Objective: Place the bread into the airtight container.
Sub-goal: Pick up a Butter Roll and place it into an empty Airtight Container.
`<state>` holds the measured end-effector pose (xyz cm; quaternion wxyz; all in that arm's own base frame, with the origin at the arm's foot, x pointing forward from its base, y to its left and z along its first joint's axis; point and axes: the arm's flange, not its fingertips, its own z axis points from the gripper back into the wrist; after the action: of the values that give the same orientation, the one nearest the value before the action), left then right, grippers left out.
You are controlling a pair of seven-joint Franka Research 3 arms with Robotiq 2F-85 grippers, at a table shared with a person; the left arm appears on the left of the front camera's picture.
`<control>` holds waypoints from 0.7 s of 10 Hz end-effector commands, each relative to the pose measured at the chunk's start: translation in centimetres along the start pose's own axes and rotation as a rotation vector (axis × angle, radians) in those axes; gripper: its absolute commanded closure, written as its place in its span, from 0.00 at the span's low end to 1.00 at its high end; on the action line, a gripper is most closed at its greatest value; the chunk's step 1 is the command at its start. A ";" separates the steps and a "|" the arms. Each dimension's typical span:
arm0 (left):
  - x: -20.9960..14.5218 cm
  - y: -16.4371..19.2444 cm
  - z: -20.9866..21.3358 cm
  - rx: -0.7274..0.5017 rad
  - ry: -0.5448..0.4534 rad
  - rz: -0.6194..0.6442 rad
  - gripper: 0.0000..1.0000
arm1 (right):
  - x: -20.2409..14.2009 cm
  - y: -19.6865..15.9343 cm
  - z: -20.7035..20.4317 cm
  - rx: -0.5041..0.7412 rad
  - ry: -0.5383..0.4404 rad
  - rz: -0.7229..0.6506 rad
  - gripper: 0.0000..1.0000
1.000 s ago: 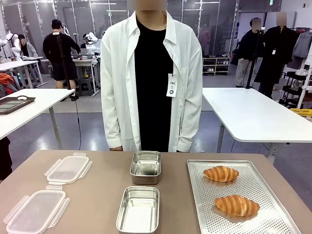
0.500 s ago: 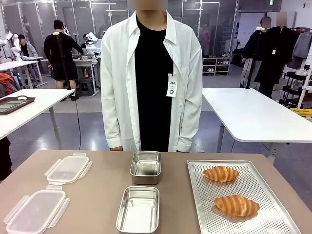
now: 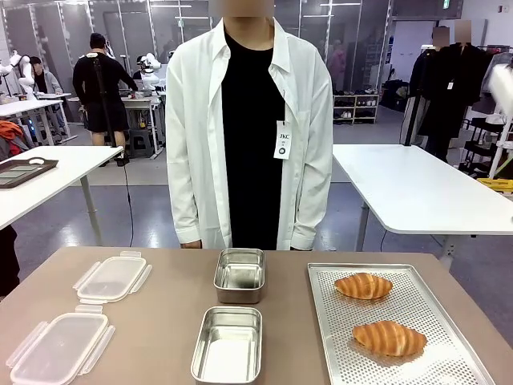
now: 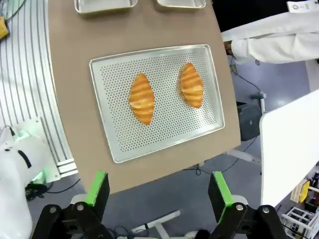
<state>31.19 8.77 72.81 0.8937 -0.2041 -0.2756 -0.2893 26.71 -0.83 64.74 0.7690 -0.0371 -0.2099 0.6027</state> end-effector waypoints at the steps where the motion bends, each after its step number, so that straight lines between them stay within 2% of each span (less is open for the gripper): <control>1: 0.1 -0.1 0.1 -0.007 0.000 -0.019 0.00 | 0.5 -0.4 -3.7 -0.002 0.058 0.016 0.00; 4: 0.1 -0.1 0.1 -0.007 0.000 -0.019 0.00 | 1.8 0.1 -10.0 0.021 0.160 0.088 0.00; 7: 0.1 -0.1 0.1 -0.007 0.000 -0.019 0.00 | 2.0 0.2 -14.9 0.070 0.186 0.104 0.00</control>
<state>31.20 8.78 72.81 0.8939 -0.2037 -0.2755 -0.2889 31.69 3.89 52.33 0.7549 -0.0692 -0.1184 0.6413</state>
